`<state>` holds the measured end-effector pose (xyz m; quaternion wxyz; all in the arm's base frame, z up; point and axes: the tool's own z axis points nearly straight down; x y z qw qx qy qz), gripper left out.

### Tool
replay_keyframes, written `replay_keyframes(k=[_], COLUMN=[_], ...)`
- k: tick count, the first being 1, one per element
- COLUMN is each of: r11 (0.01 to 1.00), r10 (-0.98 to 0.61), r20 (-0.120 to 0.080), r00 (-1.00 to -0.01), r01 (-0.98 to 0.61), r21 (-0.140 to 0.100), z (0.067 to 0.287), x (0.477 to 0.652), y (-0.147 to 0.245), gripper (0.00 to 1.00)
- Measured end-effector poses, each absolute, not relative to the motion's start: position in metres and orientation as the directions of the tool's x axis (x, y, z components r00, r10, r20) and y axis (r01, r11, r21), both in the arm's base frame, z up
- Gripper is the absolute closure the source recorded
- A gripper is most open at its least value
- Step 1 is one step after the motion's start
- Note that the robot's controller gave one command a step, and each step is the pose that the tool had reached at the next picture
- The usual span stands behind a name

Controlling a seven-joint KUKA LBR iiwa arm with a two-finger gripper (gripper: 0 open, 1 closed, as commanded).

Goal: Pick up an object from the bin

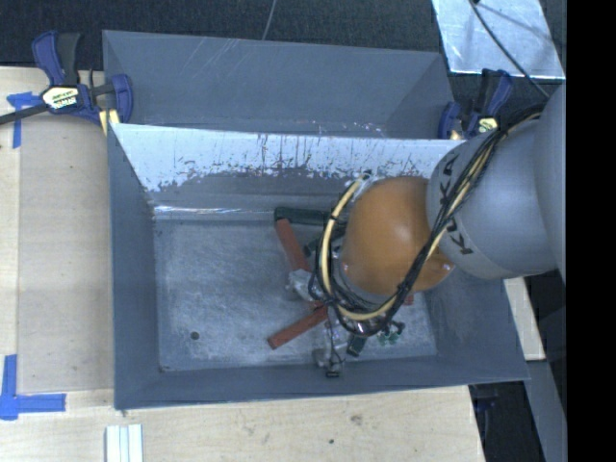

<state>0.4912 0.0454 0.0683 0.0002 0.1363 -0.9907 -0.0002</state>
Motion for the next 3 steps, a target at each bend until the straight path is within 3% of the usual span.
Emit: replay_keyframes(k=[1, 3], r11=[0.859, 0.859], r10=[-0.513, -0.512], r20=[-0.005, -0.002], r00=[-0.859, -0.859], r01=[-0.513, -0.512], r21=[-0.003, 0.0], z=[0.0713, 0.0752], x=[0.5592, 0.558], y=[-0.0102, -0.0101], gripper=[1.0, 1.0])
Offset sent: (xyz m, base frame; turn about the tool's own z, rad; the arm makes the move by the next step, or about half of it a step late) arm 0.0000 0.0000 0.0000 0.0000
